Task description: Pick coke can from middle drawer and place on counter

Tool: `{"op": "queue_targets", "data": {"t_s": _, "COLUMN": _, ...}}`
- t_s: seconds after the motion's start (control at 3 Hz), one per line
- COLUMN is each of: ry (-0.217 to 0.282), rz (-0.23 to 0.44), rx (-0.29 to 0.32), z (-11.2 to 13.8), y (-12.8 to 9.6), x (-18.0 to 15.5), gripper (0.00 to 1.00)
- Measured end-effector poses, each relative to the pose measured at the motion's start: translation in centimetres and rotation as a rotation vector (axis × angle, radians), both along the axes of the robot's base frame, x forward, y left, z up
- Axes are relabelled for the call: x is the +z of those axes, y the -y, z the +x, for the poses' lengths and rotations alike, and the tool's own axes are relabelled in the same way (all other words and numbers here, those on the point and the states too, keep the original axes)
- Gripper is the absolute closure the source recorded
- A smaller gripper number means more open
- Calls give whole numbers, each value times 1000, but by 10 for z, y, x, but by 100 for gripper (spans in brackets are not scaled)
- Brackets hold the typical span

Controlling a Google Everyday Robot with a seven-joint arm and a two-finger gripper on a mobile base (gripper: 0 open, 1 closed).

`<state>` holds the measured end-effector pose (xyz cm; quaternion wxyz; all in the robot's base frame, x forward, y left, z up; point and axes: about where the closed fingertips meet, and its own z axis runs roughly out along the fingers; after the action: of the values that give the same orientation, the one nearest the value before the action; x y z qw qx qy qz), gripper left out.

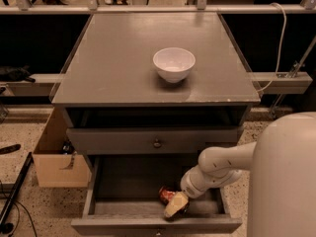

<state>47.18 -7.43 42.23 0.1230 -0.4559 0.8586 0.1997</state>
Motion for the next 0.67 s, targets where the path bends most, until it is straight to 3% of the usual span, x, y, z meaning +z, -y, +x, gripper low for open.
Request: {"op": "queue_targets", "data": {"t_s": 0.67, "ry": 24, "rz": -2, "rx": -61, "z": -1, "y": 22, "x": -7, "gripper": 0}}
